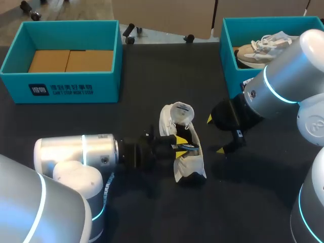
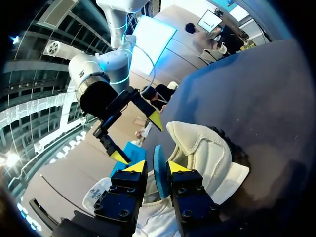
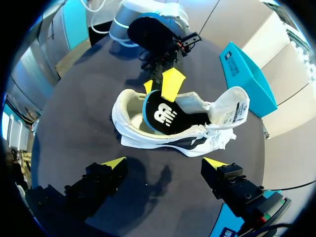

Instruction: Take the shoe out of the shoebox, open the shoe tongue, remove and reinsert the insole, then place the shoe into the shoebox

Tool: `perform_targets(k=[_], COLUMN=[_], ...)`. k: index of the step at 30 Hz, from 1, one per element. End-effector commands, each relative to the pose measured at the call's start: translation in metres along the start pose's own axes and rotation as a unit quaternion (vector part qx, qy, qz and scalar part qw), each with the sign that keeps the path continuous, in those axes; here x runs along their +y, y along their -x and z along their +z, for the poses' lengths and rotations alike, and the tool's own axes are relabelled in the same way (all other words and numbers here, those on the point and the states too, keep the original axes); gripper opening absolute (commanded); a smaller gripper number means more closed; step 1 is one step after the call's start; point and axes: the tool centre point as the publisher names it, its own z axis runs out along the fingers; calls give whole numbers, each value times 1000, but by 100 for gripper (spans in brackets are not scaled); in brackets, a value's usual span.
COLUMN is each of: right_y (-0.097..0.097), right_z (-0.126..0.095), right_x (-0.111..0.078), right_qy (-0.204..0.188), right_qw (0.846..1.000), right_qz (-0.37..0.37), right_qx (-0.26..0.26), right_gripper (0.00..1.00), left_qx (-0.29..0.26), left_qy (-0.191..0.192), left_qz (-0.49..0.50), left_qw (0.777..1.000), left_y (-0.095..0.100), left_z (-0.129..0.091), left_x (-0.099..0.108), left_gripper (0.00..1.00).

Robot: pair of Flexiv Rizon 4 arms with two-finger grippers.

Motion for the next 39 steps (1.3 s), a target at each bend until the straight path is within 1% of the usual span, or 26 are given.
perform_targets(k=[1,3,4,10,14,15,17,18,19,23,24,26,30,36,39], right_y=[-1,-1,-1,-1,-1,-1,-1,-1,-1,-1,-1,-1,-1,-1,-1], right_z=[1,1,1,1,1,1,1,1,1,1,1,1,1,1,1], right_x=[0,0,0,0,0,0,0,0,0,0,0,0,0,0,0], right_qy=[-1,-1,-1,-1,-1,-1,-1,-1,-1,-1,-1,-1,-1,-1,-1], right_qw=[1000,1000,1000,1000,1000,1000,1000,1000,1000,1000,1000,1000,1000,1000,1000], right_qz=[0,0,0,0,0,0,0,0,0,0,0,0,0,0,0], right_qx=[-1,-1,-1,-1,-1,-1,-1,-1,-1,-1,-1,-1,-1,-1,-1], right_gripper=[100,100,100,100,100,100,100,100,100,100,100,100,100,100,100], left_qx=[-1,3,4,5,11,11,9,5,2,-4,-3,5,22,68,83], left_qy=[-5,-8,-10,-16,-17,-17,-15,-15,-14,-19,-20,-19,-21,-25,-30], left_qz=[-5,-9,-11,-22,-28,-29,-33,-33,-32,-31,-28,-21,-8,8,12], left_qw=[1000,1000,1000,1000,999,999,999,999,999,999,999,1000,1000,997,996], left_y=[-2,-5,-6,-11,-16,-16,-15,-12,-10,2,5,11,20,26,30], left_z=[-1,3,5,14,15,14,9,7,4,-5,-7,-10,-14,-19,-24], left_x=[-2,-2,-2,-1,-2,-2,-3,-4,-5,-9,-9,-9,-11,-14,-14], left_gripper=[18,2,0,0,0,9,38,45,47,49,52,65,81,83,83])
